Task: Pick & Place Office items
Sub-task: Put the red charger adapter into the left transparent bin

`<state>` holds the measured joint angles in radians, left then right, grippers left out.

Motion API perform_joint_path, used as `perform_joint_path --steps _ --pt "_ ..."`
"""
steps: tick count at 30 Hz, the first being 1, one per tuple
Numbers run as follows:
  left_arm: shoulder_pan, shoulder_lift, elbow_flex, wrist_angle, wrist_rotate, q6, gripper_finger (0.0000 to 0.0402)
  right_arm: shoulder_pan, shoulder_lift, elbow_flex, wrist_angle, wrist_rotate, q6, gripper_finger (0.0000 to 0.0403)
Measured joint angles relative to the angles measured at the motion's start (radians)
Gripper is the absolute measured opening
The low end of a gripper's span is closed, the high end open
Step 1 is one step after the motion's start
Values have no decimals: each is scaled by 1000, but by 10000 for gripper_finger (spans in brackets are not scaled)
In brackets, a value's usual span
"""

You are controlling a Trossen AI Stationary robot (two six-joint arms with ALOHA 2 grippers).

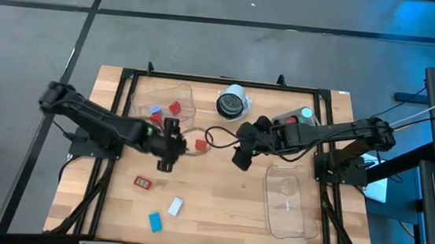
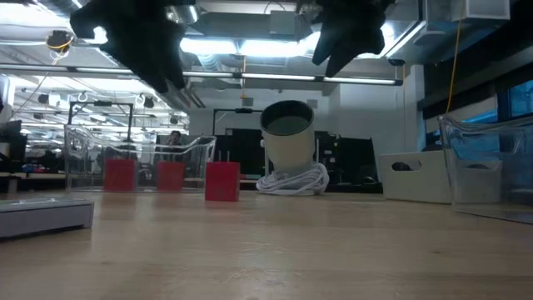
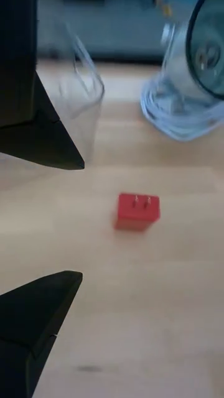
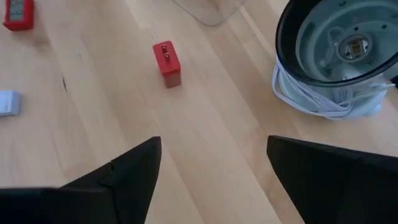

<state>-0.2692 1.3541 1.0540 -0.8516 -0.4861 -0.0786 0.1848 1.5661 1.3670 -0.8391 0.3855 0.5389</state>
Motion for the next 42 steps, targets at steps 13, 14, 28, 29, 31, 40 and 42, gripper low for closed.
perform_joint_path --steps 13,14,28,29,31,40,42 --pt "254 -360 -620 875 323 90 279 -27 0 0 0 3 -23 295" --pt "258 -359 -646 919 324 71 279 -27 0 0 0 2 -26 295" --pt "259 -346 -744 1065 343 37 279 -27 0 0 10 23 -24 295" --pt "259 -346 -744 1065 343 35 279 -27 0 0 13 24 -21 295" --pt "259 -337 -744 1070 342 22 279 -27 0 0 20 26 -9 295" --pt "259 -164 -743 1255 346 85 279 -27 0 0 24 26 1 295" --pt "259 -114 -744 1308 340 123 279 -27 0 0 24 26 3 295"
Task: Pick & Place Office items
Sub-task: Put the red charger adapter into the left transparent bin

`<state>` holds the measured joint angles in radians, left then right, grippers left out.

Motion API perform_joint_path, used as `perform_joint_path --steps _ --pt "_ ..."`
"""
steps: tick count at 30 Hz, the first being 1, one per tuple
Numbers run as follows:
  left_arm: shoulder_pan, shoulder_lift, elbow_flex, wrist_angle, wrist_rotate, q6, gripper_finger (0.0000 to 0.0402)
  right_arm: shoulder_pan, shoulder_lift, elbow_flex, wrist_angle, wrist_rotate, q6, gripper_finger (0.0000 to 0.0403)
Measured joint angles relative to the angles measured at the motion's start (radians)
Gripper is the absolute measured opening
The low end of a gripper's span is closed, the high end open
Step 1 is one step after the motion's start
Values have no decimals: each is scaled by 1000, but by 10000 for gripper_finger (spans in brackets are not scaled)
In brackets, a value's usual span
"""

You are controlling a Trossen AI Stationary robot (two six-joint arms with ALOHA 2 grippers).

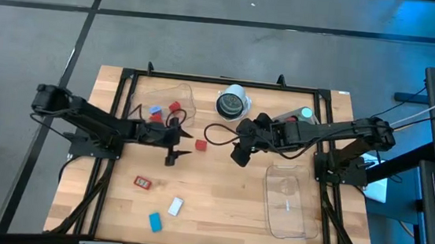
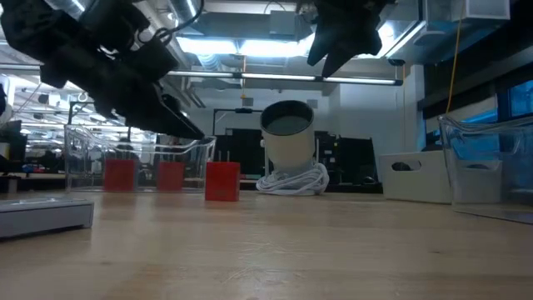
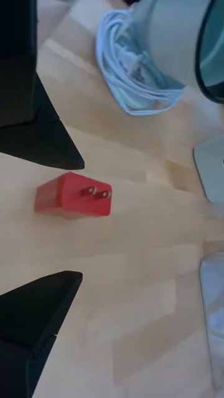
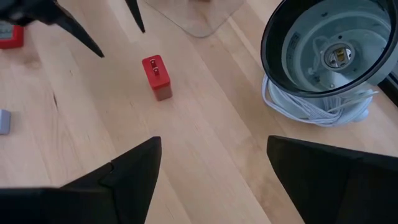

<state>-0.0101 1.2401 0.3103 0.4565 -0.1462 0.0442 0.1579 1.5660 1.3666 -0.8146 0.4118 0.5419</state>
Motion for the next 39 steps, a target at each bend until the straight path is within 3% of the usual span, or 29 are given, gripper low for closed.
perform_joint_path --steps 11,19,25,32,39 --pt "57 207 6 221 -32 100 279 1 0 0 0 -8 -2 295" --pt "135 312 78 232 133 109 279 1 0 0 0 -8 -3 295" --pt "163 379 113 240 130 125 279 1 0 0 -1 -8 -3 295" --pt "163 367 114 224 143 122 279 1 0 0 -1 -11 -11 295" --pt "163 242 109 81 183 74 279 1 0 0 -1 -12 -26 295"
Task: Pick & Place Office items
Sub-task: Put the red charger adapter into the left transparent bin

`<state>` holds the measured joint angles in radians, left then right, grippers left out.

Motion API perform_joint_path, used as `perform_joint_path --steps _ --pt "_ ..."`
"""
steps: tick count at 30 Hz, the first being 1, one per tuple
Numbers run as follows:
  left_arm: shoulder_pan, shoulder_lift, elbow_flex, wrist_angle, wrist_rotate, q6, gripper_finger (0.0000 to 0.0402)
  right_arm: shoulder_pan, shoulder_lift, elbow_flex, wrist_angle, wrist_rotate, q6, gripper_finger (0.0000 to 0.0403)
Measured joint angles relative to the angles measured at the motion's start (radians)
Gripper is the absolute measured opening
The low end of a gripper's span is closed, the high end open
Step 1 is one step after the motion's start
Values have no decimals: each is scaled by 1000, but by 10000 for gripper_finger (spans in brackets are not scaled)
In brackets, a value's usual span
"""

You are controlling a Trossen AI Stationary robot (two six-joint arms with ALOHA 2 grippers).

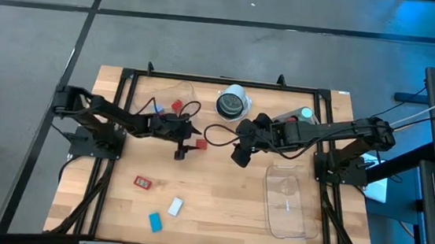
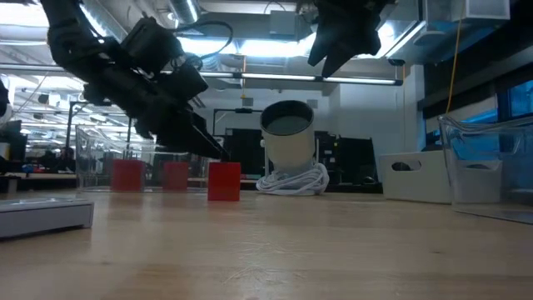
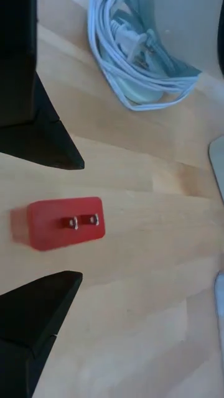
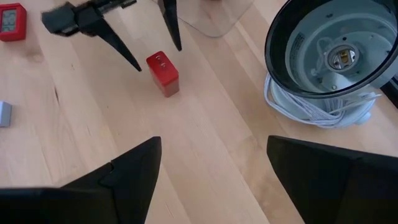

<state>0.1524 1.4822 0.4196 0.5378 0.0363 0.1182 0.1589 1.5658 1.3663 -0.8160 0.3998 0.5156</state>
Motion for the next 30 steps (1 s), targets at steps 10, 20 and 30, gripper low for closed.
perform_joint_path --steps 10,20,30 --pt "-35 -19 1 -41 -19 -144 279 0 0 0 2 1 -22 295" --pt "-42 86 156 -248 -88 -137 279 0 0 0 7 -8 -2 295" --pt "-49 105 239 -386 -94 -134 223 0 0 0 7 -15 -6 295"
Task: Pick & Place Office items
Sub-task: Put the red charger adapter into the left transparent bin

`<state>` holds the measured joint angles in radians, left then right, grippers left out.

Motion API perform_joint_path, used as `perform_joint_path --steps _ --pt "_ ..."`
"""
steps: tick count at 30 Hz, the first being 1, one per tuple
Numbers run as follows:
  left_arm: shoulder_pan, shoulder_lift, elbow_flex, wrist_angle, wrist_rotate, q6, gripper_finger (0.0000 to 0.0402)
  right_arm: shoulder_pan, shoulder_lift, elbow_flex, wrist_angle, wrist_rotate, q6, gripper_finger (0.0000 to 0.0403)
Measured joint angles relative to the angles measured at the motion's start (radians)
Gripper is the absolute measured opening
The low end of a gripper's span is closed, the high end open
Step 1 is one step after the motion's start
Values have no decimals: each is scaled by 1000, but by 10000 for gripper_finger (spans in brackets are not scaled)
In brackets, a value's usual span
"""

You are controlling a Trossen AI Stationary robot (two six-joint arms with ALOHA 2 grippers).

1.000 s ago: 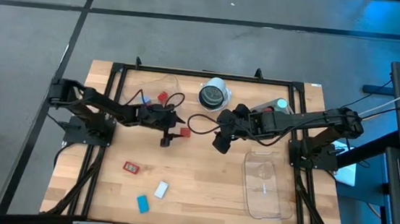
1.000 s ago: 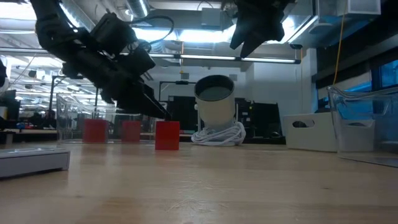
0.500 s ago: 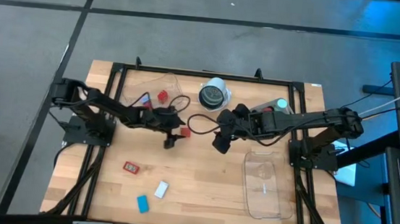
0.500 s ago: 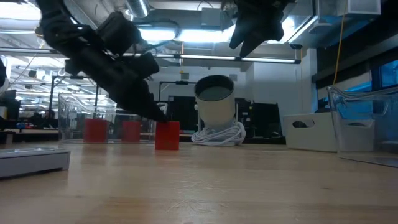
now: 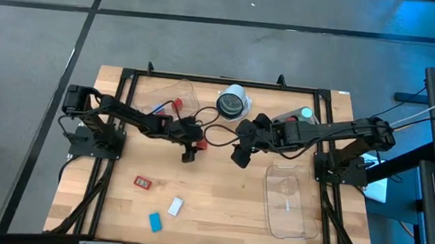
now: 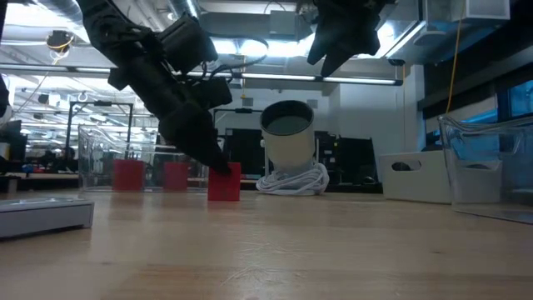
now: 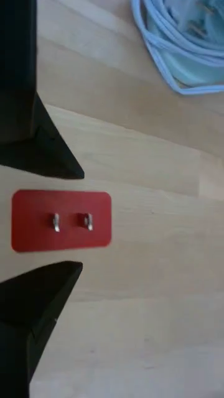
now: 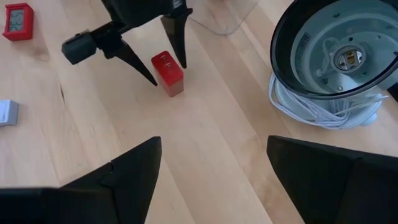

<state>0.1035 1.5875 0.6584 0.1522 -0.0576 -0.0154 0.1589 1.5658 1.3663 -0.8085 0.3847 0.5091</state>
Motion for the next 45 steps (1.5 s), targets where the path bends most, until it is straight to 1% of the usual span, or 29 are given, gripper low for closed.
perform_joint_path --steps 4,7,10,13,17,19,23,26,29,31,34,37,40,45 --pt "-4 -1 1 0 53 -12 167 0 0 0 0 0 0 295" --pt "-6 -1 1 5 115 -39 123 0 0 0 0 0 0 295" --pt "-6 -7 1 4 161 -59 118 0 0 0 0 0 0 295" --pt "-6 -39 1 1 163 -74 118 0 0 0 0 -1 0 295" --pt "1 -150 1 -34 140 -70 118 0 0 0 0 -7 0 295" --pt "10 -234 1 -84 101 -60 118 1 0 0 -1 -10 0 295" --pt "34 -421 1 -226 -45 -58 118 9 0 0 -1 -11 -1 295" --pt "53 -547 1 -341 -203 -53 118 16 0 0 -2 -10 -1 295" --pt "78 -635 1 -443 -382 -70 119 25 0 0 -2 -10 -1 295" --pt "103 -663 1 -510 -439 -107 120 28 0 0 -2 -10 -1 295" --pt "139 -660 1 -608 -441 -182 120 33 0 0 -1 -6 -1 295" --pt "161 -616 1 -661 -442 -225 120 36 0 0 0 0 -1 295" --pt "179 -568 1 -652 -439 -233 120 36 0 0 0 0 0 295" --pt "207 -508 1 -650 -383 -202 120 41 0 0 0 0 7 295"
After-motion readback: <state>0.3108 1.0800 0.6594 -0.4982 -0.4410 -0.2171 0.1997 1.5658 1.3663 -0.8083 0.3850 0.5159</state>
